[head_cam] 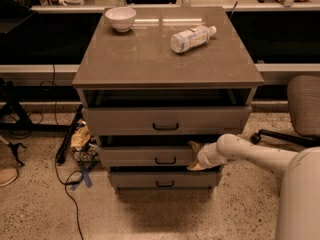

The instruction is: Open middle drawer

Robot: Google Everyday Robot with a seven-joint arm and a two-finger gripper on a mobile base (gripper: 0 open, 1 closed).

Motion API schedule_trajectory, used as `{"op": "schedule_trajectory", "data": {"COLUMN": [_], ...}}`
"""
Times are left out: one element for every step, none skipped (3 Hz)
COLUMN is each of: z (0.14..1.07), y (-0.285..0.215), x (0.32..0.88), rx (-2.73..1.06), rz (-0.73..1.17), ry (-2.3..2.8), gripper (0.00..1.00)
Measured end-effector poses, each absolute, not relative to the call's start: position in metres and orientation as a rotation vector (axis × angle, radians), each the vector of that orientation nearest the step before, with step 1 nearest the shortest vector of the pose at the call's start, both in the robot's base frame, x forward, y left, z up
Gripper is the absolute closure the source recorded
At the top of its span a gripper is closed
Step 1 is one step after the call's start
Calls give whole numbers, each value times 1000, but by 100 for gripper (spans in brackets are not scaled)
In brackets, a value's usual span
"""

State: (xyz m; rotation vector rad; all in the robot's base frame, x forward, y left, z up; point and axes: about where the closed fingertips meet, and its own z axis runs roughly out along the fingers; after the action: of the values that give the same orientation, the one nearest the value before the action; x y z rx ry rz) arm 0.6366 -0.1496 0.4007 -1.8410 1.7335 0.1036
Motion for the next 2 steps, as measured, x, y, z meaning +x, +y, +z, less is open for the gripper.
{"op": "schedule_trajectory", "data": {"z": [401, 407], "y": [-156, -156], "x": [635, 635], "rx": [-1833, -1833], "rz": [98, 97], "ry": [1752, 1752], "gripper": [73, 96]}}
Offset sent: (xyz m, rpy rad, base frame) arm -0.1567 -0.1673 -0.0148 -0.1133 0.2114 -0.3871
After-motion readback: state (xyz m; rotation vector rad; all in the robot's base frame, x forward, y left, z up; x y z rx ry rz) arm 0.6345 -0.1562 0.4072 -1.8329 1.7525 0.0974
